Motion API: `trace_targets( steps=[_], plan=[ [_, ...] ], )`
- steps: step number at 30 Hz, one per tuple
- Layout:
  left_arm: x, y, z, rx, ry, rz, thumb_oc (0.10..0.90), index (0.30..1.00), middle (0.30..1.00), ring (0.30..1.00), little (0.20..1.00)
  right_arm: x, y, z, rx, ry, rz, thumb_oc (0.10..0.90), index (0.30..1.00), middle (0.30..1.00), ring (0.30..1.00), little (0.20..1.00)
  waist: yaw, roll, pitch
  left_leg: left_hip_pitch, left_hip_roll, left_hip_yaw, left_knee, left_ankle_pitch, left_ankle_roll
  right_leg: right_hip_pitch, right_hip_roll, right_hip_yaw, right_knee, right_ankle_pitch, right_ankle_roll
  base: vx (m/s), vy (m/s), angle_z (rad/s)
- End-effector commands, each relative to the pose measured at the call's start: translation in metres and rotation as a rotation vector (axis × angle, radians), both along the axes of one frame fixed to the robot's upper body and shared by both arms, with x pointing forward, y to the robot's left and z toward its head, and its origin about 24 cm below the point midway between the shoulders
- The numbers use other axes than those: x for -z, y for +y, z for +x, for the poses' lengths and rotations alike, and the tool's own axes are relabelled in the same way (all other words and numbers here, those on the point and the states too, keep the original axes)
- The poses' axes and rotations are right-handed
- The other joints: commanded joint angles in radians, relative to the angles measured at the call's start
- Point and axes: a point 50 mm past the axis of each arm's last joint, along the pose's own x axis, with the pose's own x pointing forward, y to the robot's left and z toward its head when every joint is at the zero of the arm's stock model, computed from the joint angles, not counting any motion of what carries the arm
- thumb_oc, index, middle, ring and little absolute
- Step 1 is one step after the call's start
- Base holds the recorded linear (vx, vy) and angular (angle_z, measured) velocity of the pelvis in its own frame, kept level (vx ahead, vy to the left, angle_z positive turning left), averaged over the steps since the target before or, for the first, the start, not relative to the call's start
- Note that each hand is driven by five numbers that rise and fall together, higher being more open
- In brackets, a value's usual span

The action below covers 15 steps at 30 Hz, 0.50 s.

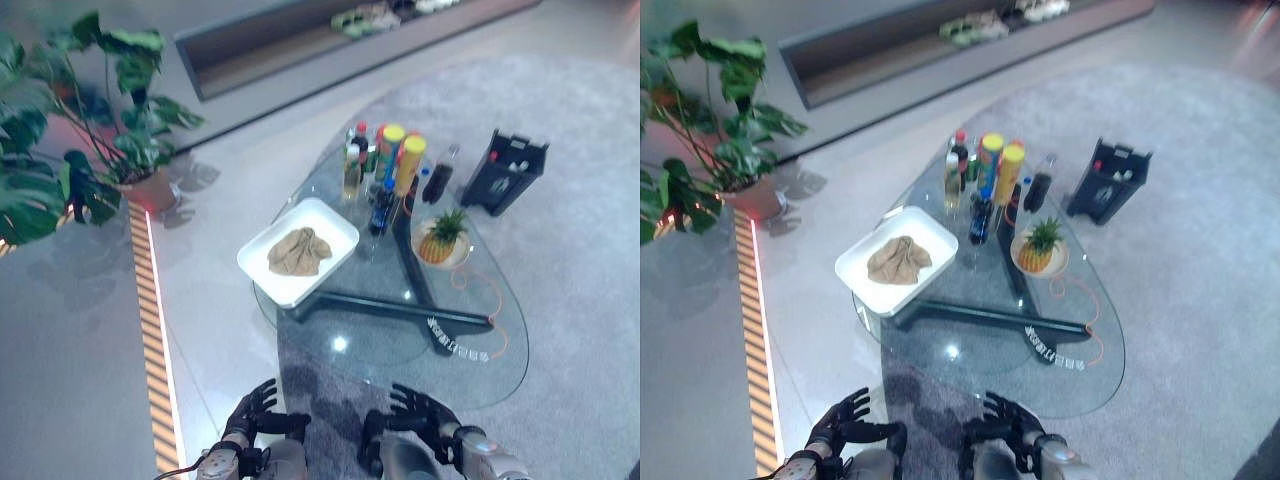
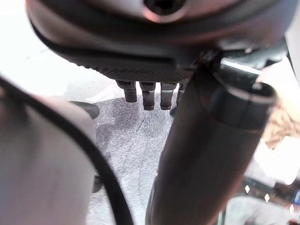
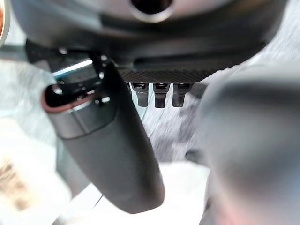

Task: Wipe the table with a cloth and put it in the basket.

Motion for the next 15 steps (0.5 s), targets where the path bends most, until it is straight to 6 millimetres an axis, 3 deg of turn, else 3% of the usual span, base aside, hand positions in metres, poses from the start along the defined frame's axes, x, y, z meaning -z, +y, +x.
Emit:
trace_targets(
  steps=[1,10,15],
  plan=[
    [0.005,0.008,-0.007,-0.003,0.059,-0.006,0.8,0.9,0.9,0.9,0.9,0.005,-0.006,-0.009,-0.09,0.006,-0.11,0.8,0.9,0.9,0.9,0.9,-0.022,-0.029,-0.024,-0.021,-0.062,0.032,-0.002,0.051,0.036,0.144,0.015,0.021,-0.136,0.042,0.021,0.05,0.041,-0.17],
    [0.012,0.01,-0.019,-0.019,0.111,0.019,0.8,0.9,0.9,0.9,0.9,0.018,-0.012,-0.038,0.093,0.11,-0.093,0.8,0.9,0.9,0.9,0.9,-0.038,-0.016,-0.064,0.037,-0.058,0.04,-0.059,0.044,0.042,0.177,0.01,0.043,-0.178,0.056,0.037,0.01,0.011,-0.06],
    [0.013,0.01,-0.022,-0.025,0.107,0.022,0.8,0.9,0.9,0.9,0.9,0.019,-0.012,-0.044,0.071,0.128,-0.089,0.8,0.9,0.9,0.9,0.9,-0.044,-0.014,-0.08,0.056,-0.055,0.053,-0.086,0.044,0.043,0.184,0.007,0.048,-0.2,0.066,0.045,-0.01,0.002,-0.14]
  ],
)
